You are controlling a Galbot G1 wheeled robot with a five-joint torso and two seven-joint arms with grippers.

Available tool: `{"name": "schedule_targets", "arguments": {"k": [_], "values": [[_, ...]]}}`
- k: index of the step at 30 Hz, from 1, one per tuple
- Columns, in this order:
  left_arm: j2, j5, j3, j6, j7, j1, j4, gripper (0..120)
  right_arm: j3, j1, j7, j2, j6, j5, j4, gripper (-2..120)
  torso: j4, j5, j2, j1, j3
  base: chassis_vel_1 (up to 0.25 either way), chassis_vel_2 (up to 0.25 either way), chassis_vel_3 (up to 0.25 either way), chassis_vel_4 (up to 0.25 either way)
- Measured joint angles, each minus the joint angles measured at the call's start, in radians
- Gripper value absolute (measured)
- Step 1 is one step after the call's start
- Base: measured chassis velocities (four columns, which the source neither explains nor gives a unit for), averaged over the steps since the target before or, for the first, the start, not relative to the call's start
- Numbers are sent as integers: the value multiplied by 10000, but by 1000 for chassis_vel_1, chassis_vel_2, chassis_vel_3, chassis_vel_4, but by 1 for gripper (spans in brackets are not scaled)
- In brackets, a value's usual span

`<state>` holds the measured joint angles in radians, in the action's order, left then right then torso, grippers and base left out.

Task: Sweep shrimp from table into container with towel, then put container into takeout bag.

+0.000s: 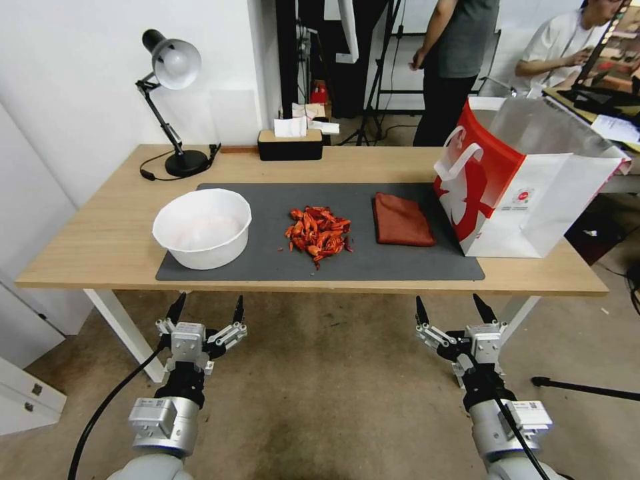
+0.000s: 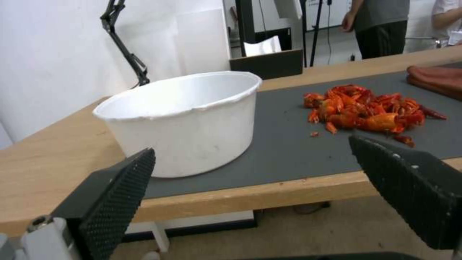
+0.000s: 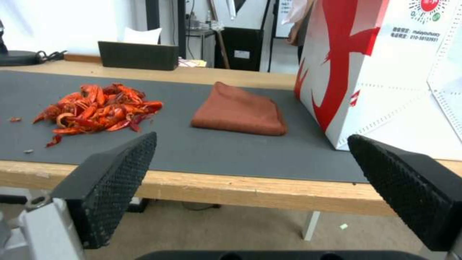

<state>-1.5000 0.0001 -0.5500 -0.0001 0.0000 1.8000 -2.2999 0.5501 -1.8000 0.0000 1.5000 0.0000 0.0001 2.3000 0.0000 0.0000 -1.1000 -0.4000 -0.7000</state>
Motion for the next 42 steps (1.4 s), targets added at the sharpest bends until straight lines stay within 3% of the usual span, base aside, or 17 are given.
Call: {"name": "schedule_targets", "arguments": {"k": [18, 21, 23, 24, 26, 27, 28, 29, 30, 32, 42], "values": [[17, -10, 3, 10, -29, -10, 0, 100, -12, 25, 1, -41, -53, 51, 7, 100, 0, 0, 0, 0, 0, 0, 0, 0, 0], [239, -313, 114, 251, -517, -161, -59, 100, -160, 259, 125, -380, -578, 589, 145, 100, -1, -1, 0, 0, 0, 0, 0, 0, 0], [690, -943, 350, 755, -1505, -476, -247, 100, -483, 770, 407, -1107, -1703, 1756, 464, 100, 1, -1, 0, 0, 0, 0, 0, 0, 0], [690, -943, 350, 755, -1505, -476, -247, 100, -483, 770, 407, -1107, -1703, 1756, 464, 100, 1, -1, 0, 0, 0, 0, 0, 0, 0], [1035, -1431, 534, 1143, -2266, -703, -387, 100, -678, 1095, 586, -1558, -2407, 2482, 668, 100, 5, -1, 0, -1, 0, 0, 0, 0, 0], [1035, -1431, 534, 1143, -2266, -703, -387, 100, -678, 1095, 586, -1558, -2407, 2482, 668, 100, 5, -1, 0, -1, 0, 0, 0, 0, 0], [1195, -1652, 621, 1322, -2612, -811, -446, 100, -660, 1225, 717, -1696, -2527, 2768, 666, 100, -3, 3, 0, 0, 0, 0, 0, 0, 0], [1430, -1987, 744, 1589, -3135, -966, -546, 100, -537, 1418, 970, -1833, -2575, 3039, 615, 100, 4, -5, 0, 0, 0, 0, 0, 0, 0], [1430, -1987, 744, 1589, -3135, -966, -546, 100, -537, 1418, 970, -1833, -2575, 3039, 615, 100, 4, -5, 0, 0, 0, 0, 0, 0, 0], [1807, -2528, 953, 1812, -3964, -1236, -652, 100, -494, 1546, 1402, -1838, -2590, 3174, 471, 100, -2, 3, 1, -1, 0, 0, 0, 0, 0], [1840, -2592, 1088, 1517, -4135, -1224, -513, 100, -267, 1609, 1837, -1704, -1998, 3416, 204, 100, -1, 0, 0, -2, 0, 0, 0, 0, 0]]}}
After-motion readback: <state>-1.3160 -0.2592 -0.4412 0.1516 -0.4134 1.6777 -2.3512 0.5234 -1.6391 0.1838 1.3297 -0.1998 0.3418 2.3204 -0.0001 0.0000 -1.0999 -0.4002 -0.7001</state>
